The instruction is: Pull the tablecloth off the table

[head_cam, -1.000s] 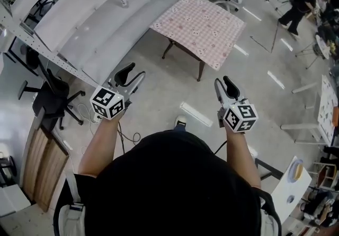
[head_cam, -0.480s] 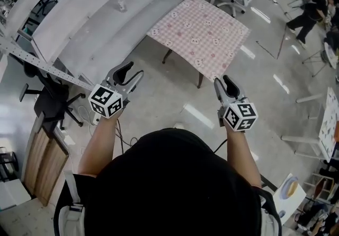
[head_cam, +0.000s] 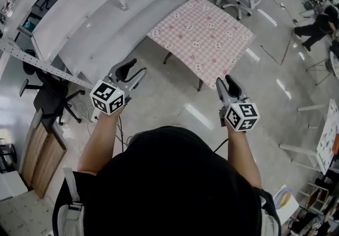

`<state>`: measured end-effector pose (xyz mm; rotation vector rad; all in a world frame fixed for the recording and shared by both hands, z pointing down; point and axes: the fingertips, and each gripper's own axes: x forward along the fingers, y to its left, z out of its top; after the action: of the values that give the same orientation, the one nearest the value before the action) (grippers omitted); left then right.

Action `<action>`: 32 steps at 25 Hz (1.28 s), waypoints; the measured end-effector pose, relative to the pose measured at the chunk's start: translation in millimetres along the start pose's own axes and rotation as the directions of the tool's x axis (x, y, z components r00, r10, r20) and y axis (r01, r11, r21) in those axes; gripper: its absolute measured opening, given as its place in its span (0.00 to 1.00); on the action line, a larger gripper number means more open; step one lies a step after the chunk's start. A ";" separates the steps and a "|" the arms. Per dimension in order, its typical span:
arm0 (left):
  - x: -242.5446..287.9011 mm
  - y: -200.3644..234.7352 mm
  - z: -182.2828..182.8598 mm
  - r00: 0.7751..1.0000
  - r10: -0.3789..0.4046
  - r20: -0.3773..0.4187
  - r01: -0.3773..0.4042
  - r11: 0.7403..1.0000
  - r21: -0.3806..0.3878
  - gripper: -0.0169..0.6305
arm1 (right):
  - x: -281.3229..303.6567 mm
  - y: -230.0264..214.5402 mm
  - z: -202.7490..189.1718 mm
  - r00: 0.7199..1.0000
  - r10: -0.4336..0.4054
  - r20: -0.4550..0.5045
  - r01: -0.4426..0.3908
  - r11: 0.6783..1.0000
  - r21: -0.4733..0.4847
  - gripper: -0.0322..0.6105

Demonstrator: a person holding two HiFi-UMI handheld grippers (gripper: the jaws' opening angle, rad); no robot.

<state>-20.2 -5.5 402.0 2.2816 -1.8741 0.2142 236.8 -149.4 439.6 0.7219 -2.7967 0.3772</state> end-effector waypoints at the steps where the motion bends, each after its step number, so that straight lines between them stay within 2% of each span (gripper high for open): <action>1: 0.3 1.9 -1.1 1.000 0.001 -0.002 -0.001 1.000 -0.002 0.33 | 2.6 -0.6 -0.7 1.000 0.001 -0.003 -0.001 1.000 -0.001 0.34; 9: 2.4 32.0 -15.1 1.000 -0.005 -0.022 0.005 1.000 -0.020 0.33 | 28.3 8.0 3.6 1.000 -0.007 -0.006 0.007 1.000 -0.013 0.35; 15: 16.8 63.5 -16.8 0.997 -0.077 -0.027 0.076 0.997 -0.009 0.33 | 42.4 11.2 8.7 0.996 -0.086 0.004 0.086 0.996 0.003 0.36; 20: 26.4 112.1 -16.0 0.991 -0.133 -0.033 0.133 0.991 0.003 0.33 | 70.3 26.7 12.8 0.988 -0.153 0.001 0.153 0.988 0.015 0.36; 25: 37.4 164.7 -17.0 0.974 -0.221 -0.055 0.223 0.975 0.018 0.33 | 99.2 48.2 24.6 0.970 -0.243 0.008 0.243 0.970 0.025 0.37; 32: 50.7 228.4 -15.5 0.937 -0.343 -0.063 0.345 0.938 0.042 0.33 | 129.9 86.2 33.5 0.931 -0.365 0.012 0.364 0.930 0.059 0.37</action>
<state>-234.3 -93.4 439.5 2.5611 -1.4252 0.2735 77.8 -143.8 428.3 1.2387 -2.5999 0.3766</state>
